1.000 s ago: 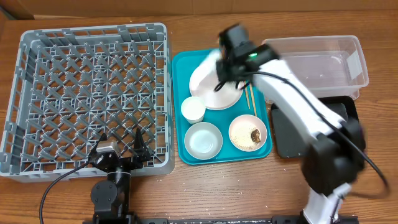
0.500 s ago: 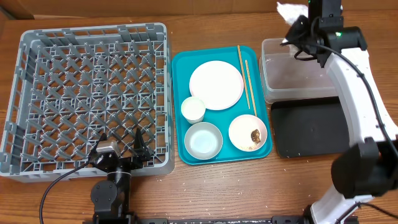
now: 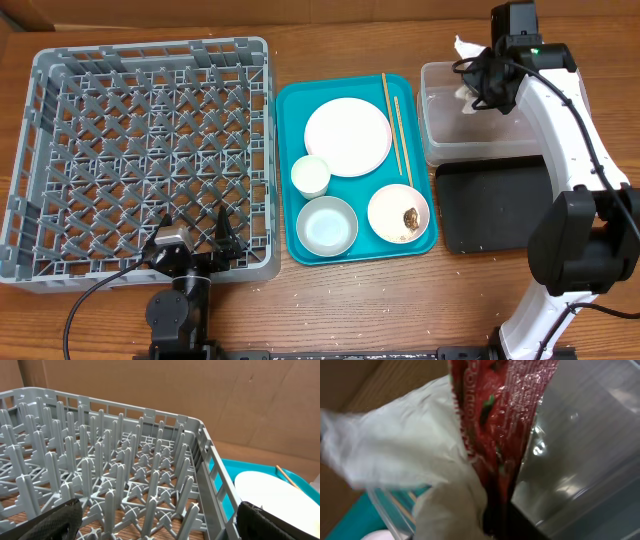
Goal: Sort waste into correct bins and load items into the dishwasher
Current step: 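Grasp the wrapper and tissue, carry them into the clear bin, then grasp the pink bowl with food using the right gripper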
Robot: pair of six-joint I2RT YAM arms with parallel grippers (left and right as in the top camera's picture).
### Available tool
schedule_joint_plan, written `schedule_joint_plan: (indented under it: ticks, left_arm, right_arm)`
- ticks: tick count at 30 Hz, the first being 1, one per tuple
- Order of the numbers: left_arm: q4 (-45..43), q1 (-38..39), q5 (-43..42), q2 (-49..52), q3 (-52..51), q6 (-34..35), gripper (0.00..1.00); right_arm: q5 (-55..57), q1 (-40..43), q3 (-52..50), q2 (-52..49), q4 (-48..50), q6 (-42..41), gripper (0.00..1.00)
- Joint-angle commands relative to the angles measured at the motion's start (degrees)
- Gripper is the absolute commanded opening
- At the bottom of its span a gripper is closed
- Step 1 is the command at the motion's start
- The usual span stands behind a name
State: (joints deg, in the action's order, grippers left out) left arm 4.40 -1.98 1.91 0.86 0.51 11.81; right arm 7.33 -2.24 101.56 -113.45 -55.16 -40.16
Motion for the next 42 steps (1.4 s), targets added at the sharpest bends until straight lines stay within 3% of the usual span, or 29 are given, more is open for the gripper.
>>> schedule_joint_plan:
  ticks: [1,9,17,29,35,42]
  left_arm:
    - [-0.2,-0.2,-0.1,-0.5,-0.2,-1.1,1.00]
    - [-0.1,-0.2,-0.1,-0.5,-0.2,-1.1,1.00]
    - [-0.2,-0.2,-0.1,-0.5,-0.2,-1.1,1.00]
    - [-0.2,-0.2,-0.1,-0.5,-0.2,-1.1,1.00]
    - [-0.1,-0.2,-0.1,-0.5,-0.2,-1.1,1.00]
    - [-0.2,-0.2,-0.1,-0.5,-0.2,-1.1,1.00]
  right_arm:
    - [-0.8,0.1,0.1,0.0,-1.4,-0.3,0.45]
    - [-1.0,0.1,0.2,4.3,-4.2,0.0,0.50]
    - [-13.9,-1.6,0.2,15.5,-9.1,11.8,0.57]
    - [-12.5,-15.6,-1.4,18.5,-22.5,13.2,0.58]
    - [-10.2,-23.4,-10.6,18.2,-17.1,9.9,0.52]
    - [-8.1,-28.1,-25.6,17.0,-1.7,9.8,0.47]
